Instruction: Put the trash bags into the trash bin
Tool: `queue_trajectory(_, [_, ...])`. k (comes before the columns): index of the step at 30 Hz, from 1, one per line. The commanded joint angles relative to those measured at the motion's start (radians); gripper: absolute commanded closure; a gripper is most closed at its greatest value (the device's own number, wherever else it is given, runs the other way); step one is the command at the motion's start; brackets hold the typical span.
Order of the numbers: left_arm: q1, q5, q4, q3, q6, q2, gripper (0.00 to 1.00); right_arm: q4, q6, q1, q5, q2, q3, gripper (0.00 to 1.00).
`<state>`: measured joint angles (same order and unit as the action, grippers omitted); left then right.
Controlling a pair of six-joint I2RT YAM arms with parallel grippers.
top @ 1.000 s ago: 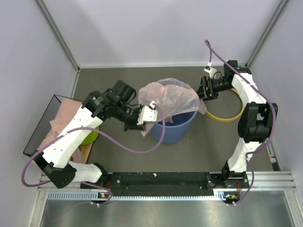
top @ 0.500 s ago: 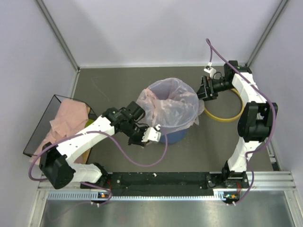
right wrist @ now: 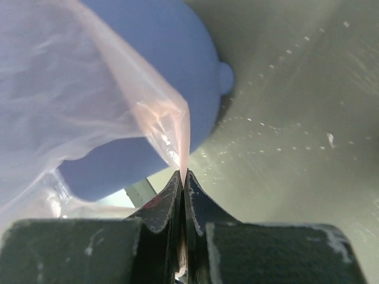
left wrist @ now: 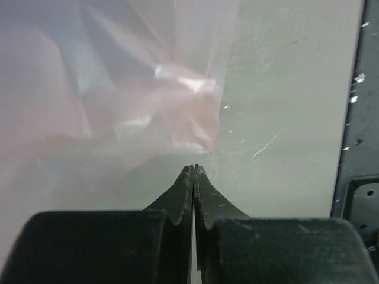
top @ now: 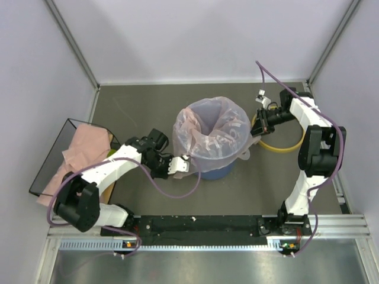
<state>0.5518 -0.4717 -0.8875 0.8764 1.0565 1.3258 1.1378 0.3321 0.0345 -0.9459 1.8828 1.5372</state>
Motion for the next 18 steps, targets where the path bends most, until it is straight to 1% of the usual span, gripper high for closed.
queue_trajectory(1, [-0.062,0.010,0.025,0.027,0.083,0.058,1.00,-0.074,0.010,0.015,0.110,0.019,-0.067,1.00])
queue_trajectory(5, [-0.073,0.012,0.042,0.019,0.112,0.093,1.00,-0.139,-0.019,-0.018,0.166,0.024,-0.118,1.00])
queue_trajectory(9, [-0.095,0.008,0.038,0.044,0.109,0.107,1.00,-0.168,-0.050,-0.028,0.165,0.006,-0.166,1.00])
queue_trajectory(10, [-0.101,-0.010,0.019,0.058,0.111,0.105,1.00,-0.165,-0.053,-0.028,0.156,0.001,-0.181,1.00])
queue_trajectory(11, [-0.122,-0.031,-0.037,0.099,0.109,0.086,1.00,-0.162,-0.057,-0.028,0.153,-0.022,-0.187,1.00])
queue_trajectory(12, [-0.142,-0.074,-0.063,0.123,0.099,0.066,1.00,-0.155,-0.047,-0.028,0.153,-0.036,-0.190,1.00])
queue_trajectory(13, [-0.170,-0.120,-0.098,0.146,0.094,0.041,0.93,-0.144,-0.041,-0.028,0.157,-0.053,-0.193,1.00])
queue_trajectory(14, [-0.228,-0.215,-0.126,0.185,0.080,-0.024,0.77,-0.139,-0.035,-0.028,0.160,-0.083,-0.192,1.00])
queue_trajectory(15, [-0.251,-0.250,-0.177,0.196,0.076,-0.061,0.51,-0.132,-0.031,-0.028,0.156,-0.099,-0.190,1.00])
queue_trajectory(16, [-0.288,-0.278,-0.197,0.203,0.063,-0.136,0.45,-0.125,-0.031,-0.028,0.151,-0.109,-0.183,1.00])
queue_trajectory(17, [-0.299,-0.316,-0.211,0.213,0.044,-0.172,0.42,-0.118,-0.034,-0.028,0.150,-0.120,-0.181,1.00])
queue_trajectory(18, [-0.306,-0.327,-0.220,0.217,0.021,-0.209,0.34,-0.116,-0.039,-0.028,0.144,-0.138,-0.181,1.00])
